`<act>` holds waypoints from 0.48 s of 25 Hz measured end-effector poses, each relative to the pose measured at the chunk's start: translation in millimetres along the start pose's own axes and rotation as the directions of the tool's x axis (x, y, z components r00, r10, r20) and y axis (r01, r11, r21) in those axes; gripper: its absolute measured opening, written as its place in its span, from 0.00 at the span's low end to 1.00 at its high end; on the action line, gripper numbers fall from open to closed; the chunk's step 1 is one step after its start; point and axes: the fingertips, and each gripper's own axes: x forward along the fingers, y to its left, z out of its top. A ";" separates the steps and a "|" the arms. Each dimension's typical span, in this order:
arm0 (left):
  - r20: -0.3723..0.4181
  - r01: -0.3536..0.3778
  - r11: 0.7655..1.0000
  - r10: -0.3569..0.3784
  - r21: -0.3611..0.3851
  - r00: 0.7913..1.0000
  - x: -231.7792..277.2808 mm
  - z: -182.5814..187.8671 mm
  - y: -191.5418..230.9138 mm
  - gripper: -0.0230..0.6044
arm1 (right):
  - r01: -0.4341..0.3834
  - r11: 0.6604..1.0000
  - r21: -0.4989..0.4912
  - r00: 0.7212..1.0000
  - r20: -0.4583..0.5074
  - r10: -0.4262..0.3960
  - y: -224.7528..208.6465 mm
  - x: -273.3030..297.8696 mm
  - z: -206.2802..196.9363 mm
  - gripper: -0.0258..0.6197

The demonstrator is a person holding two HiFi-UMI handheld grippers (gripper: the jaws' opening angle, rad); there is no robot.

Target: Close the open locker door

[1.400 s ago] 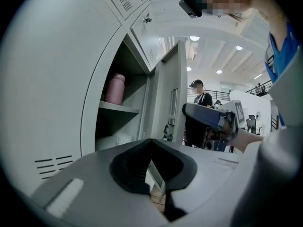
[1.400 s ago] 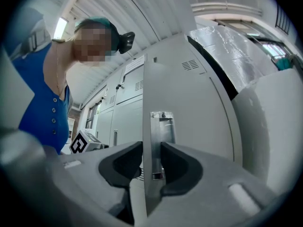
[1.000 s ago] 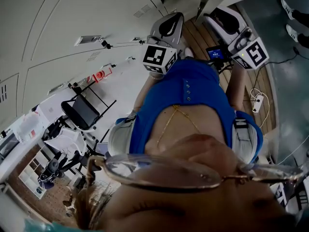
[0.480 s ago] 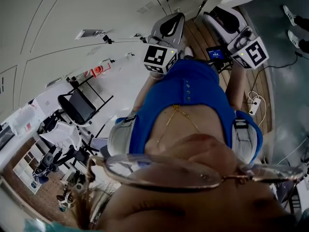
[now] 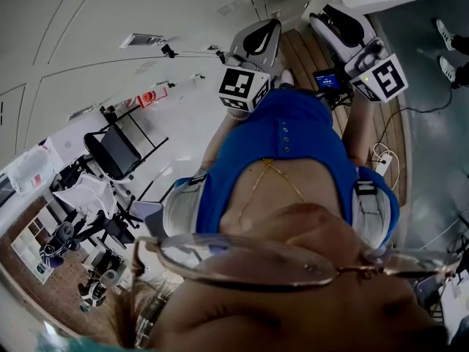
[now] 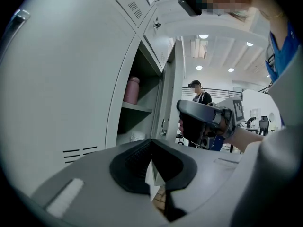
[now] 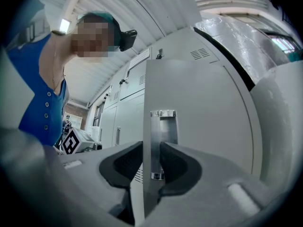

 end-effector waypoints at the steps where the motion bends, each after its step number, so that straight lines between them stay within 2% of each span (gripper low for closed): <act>1: 0.000 -0.005 1.000 0.005 -0.001 1.000 -0.9 -0.3 1.8 0.04 | -0.003 1.000 0.000 1.000 0.000 0.003 -0.1 2.0 -0.5 0.21; 12: 0.006 -0.045 0.999 0.045 -0.010 0.999 -11.2 0.2 17.8 0.04 | -0.022 1.000 0.002 1.000 0.005 0.022 -1.4 22.7 -3.2 0.21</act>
